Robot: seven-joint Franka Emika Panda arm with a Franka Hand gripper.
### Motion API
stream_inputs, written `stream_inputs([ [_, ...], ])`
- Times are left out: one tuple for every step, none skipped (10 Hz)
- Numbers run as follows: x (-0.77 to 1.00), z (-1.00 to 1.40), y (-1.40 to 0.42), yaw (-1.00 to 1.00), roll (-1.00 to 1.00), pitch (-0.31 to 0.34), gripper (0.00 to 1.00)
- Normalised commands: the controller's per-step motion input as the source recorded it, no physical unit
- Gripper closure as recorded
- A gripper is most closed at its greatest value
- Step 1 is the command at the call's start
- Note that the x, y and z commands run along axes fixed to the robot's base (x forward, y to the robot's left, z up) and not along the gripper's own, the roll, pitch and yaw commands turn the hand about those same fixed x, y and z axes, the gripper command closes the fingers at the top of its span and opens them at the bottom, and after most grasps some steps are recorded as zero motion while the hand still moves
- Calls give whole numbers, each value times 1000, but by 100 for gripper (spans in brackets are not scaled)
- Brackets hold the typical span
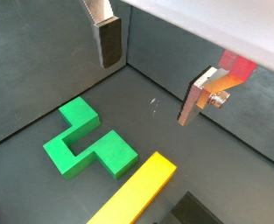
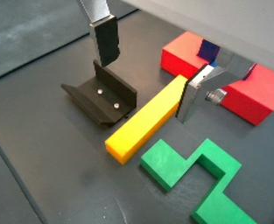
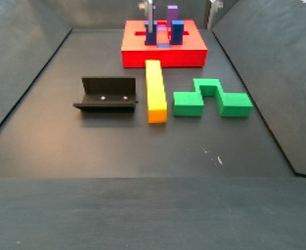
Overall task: Pick up the yellow object. Move up. Move to above the board. Insert the yellow object.
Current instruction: Pick up the yellow object.
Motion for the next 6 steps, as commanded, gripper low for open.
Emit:
stream_inputs([
  [0, -337, -457, 0, -16, -89, 0],
  [57, -589, -826, 34, 1, -134, 0],
  [89, -757, -900, 57, 67, -143, 0],
  [149, -840, -791, 26, 94, -154, 0],
  [223, -854, -563, 0, 114, -136, 0],
  [171, -817, -380, 0, 119, -110, 0],
])
